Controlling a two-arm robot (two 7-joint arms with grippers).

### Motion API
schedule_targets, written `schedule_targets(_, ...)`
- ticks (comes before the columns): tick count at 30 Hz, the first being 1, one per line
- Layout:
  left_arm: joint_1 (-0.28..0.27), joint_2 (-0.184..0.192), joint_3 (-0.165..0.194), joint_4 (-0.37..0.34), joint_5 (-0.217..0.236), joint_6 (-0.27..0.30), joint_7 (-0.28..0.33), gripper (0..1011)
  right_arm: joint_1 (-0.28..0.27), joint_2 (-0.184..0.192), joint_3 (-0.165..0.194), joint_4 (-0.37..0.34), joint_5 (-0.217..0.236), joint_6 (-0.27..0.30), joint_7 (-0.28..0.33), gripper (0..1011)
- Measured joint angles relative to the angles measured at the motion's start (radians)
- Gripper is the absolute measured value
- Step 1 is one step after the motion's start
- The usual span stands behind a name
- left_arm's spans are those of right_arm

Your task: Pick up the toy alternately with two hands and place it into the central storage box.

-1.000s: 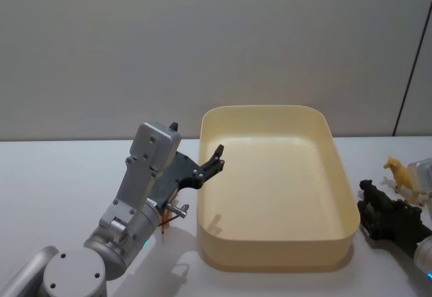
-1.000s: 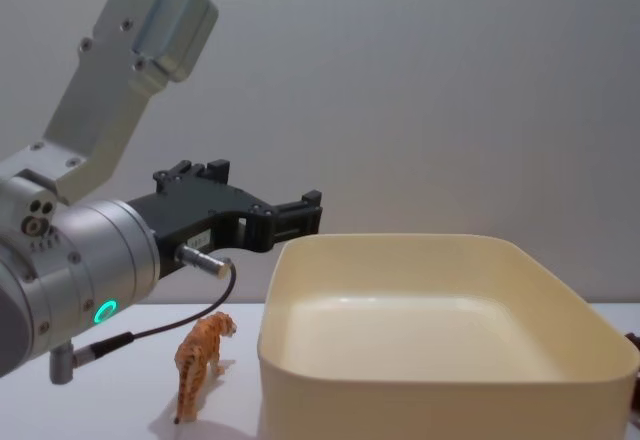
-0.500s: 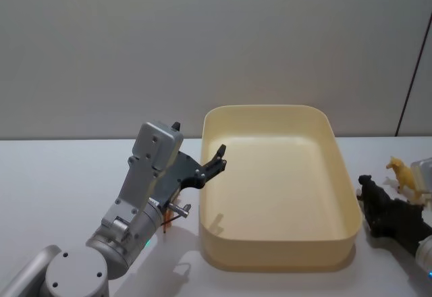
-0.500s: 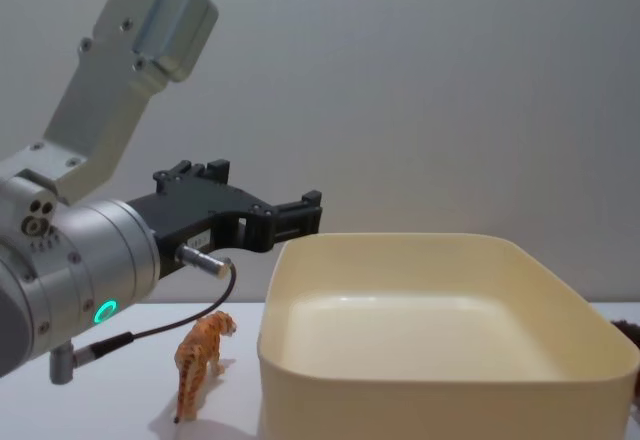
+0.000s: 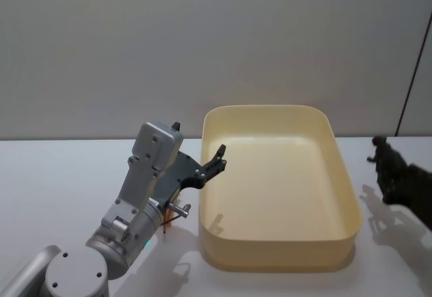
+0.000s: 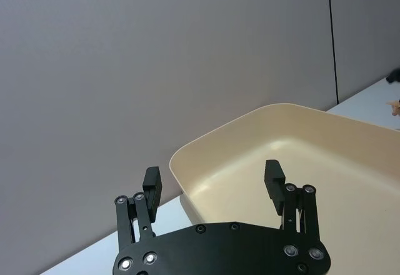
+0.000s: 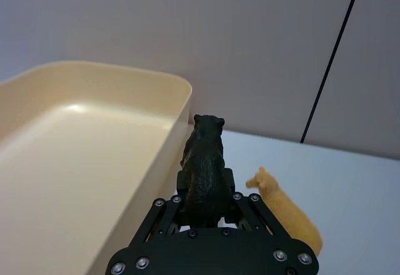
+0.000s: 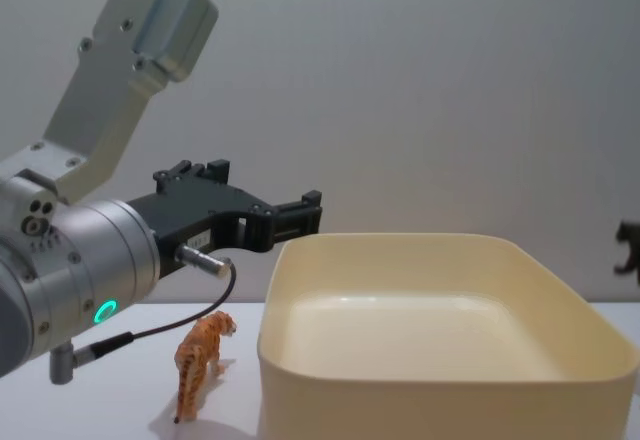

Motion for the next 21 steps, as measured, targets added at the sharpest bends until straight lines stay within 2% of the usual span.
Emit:
schedule_targets(5, 0.000, 0.000, 0.000, 0.000, 0.000, 0.000, 0.000, 1001, 0.001, 0.015, 0.018, -0.054, 0.032, 0.003, 0.005, 250)
schedule_targets(11, 0.000, 0.000, 0.000, 0.000, 0.000, 0.000, 0.000, 1001, 0.023, 0.019, 0.025, -0.075, 0.047, 0.017, 0.034, 250)
schedule_targets(14, 0.000, 0.000, 0.000, 0.000, 0.000, 0.000, 0.000, 1001, 0.043, 0.016, 0.023, -0.073, 0.046, 0.032, 0.060, 250)
schedule_targets(21, 0.000, 0.000, 0.000, 0.000, 0.000, 0.000, 0.000, 1001, 0.112, -0.016, -0.004, -0.017, 0.010, 0.071, 0.128, 250)
